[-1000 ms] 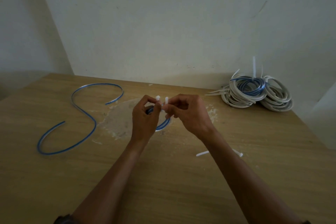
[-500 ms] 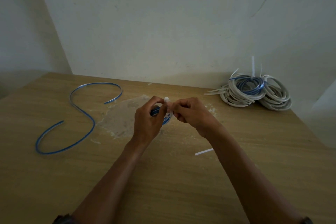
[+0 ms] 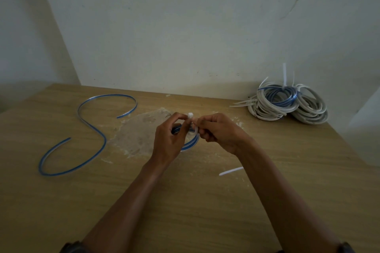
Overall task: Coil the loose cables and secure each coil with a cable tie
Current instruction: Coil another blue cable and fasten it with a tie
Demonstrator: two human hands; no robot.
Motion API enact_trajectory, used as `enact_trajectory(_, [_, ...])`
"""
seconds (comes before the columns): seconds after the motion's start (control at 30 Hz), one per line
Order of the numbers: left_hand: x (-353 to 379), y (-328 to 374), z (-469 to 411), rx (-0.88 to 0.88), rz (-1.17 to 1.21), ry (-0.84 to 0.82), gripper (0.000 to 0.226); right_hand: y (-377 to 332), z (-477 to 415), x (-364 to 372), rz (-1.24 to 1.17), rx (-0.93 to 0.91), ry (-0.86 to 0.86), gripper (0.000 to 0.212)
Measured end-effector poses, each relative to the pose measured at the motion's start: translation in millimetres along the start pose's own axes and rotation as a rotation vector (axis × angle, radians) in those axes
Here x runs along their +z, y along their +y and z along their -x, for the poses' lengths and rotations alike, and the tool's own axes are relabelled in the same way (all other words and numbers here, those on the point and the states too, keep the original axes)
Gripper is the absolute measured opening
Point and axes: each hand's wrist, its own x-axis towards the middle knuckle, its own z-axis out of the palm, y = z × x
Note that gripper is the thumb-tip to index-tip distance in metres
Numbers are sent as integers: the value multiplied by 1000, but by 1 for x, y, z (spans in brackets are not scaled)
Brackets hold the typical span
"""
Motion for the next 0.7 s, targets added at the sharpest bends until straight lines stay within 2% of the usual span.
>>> enact_trajectory(0.2, [1, 0, 1, 32, -28, 26, 10, 1, -2, 2, -6, 31, -36, 32])
enact_trajectory(0.43, [-1, -3, -1, 98, -106, 6, 13, 3, -4, -1, -35, 45, 2, 33])
enact_trajectory(0.57, [-2, -7, -2, 104, -151, -3, 29, 2, -3, -2, -24, 66, 13, 34])
enact_trajectory(0.7, [-3, -9, -3, 160, -229, -2, 29, 5, -4, -4, -63, 65, 78, 33])
